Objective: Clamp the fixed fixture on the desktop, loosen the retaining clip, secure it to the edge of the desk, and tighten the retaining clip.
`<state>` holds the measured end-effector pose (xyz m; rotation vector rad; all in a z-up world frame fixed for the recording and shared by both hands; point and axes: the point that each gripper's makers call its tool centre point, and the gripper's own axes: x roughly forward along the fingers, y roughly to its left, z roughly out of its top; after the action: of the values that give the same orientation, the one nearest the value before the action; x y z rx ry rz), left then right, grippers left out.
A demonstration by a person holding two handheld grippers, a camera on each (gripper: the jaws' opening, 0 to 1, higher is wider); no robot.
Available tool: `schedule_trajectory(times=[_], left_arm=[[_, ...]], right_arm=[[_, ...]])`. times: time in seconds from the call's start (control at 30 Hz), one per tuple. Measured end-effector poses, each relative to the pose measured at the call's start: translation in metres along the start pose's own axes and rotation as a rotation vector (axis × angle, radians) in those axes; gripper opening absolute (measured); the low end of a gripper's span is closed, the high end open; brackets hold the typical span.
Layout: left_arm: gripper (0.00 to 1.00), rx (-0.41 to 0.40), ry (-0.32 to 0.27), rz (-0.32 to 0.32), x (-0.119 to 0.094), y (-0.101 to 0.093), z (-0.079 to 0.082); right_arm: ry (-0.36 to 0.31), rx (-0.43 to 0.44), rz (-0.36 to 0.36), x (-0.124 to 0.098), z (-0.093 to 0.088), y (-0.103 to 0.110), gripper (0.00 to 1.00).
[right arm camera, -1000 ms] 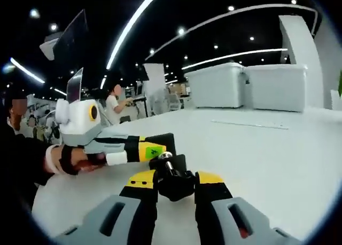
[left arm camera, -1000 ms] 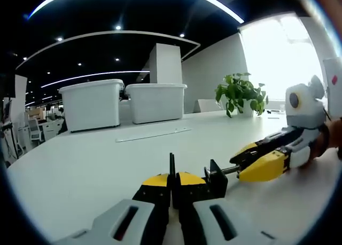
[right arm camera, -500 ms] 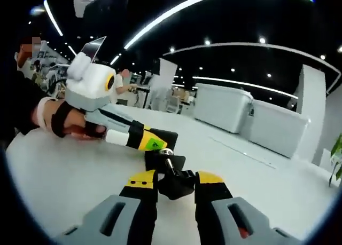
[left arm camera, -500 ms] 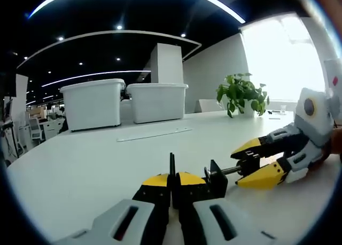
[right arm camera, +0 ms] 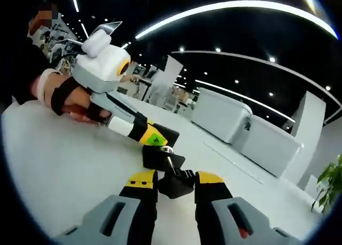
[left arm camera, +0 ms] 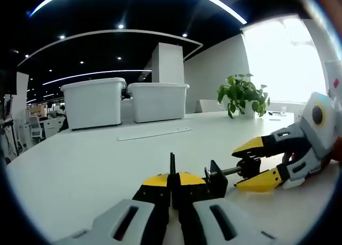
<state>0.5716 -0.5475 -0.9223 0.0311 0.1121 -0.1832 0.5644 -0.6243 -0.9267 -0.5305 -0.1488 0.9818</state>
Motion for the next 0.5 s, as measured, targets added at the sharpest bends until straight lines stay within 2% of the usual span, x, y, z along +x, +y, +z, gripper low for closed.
schedule_trajectory(times=[0.03, 0.23, 0.33, 0.37, 0.43, 0.5], left_arm=[[0.04, -0.005, 0.000, -0.001, 0.0000, 0.0002, 0.0000], [0.04, -0.014, 0.002, -0.002, 0.0013, 0.0004, 0.0002], [0.04, -0.011, 0.001, -0.006, 0.0020, -0.0001, 0.0005], [0.04, -0.010, 0.001, -0.007, 0.0021, -0.0001, 0.0005], [0.04, -0.006, 0.001, -0.007, 0.0025, -0.0003, 0.0006], [0.04, -0.004, 0.001, -0.007, 0.0026, -0.0002, 0.0006]], right_arm=[[0.000, -0.052, -0.002, 0.0004, 0.0016, -0.0005, 0.26], [-0.008, -0.081, -0.012, 0.0001, 0.0051, -0.0006, 0.26], [0.005, -0.002, -0.011, 0.0007, 0.0019, -0.0028, 0.27], [0.005, -0.005, -0.010, -0.0010, 0.0042, -0.0018, 0.27], [0.014, 0.129, 0.022, -0.0002, 0.0006, 0.0031, 0.31], [0.018, 0.190, 0.044, -0.0001, 0.0005, 0.0017, 0.38]])
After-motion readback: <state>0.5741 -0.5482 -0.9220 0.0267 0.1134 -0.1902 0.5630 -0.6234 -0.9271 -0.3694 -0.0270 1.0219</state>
